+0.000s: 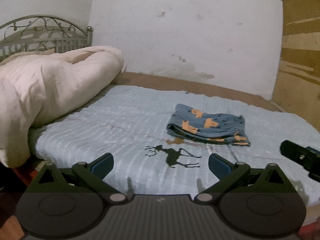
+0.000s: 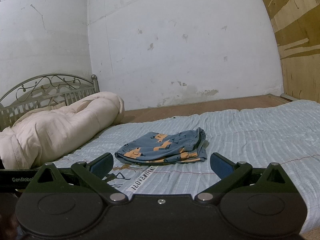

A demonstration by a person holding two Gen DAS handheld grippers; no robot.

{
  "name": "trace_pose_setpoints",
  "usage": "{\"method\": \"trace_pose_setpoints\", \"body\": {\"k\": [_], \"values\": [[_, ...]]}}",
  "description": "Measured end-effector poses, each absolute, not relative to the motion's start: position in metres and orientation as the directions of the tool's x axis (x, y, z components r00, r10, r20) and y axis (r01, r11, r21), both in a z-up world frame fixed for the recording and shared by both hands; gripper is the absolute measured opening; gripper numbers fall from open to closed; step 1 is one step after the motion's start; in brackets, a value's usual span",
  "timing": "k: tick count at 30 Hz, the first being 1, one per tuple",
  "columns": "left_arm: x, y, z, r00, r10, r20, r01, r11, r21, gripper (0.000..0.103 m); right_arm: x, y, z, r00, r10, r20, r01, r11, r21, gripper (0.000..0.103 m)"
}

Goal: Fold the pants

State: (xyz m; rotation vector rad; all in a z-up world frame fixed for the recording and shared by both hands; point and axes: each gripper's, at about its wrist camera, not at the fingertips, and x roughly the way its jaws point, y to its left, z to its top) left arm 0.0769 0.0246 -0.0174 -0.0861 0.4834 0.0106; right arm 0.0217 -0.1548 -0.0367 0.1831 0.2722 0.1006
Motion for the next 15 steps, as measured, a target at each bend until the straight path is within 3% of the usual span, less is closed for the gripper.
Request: {"method": "trace_pose_setpoints", "body": {"k": [15], "values": [[0.0786, 0.0288, -0.0204, 0.879, 0.005, -0.476, -0.049, 0.996, -0.081, 0.102, 0.0207, -0.1542, -0.037, 0.958, 0.126, -0.259, -0.076, 0.978, 0.194, 0.102]]}}
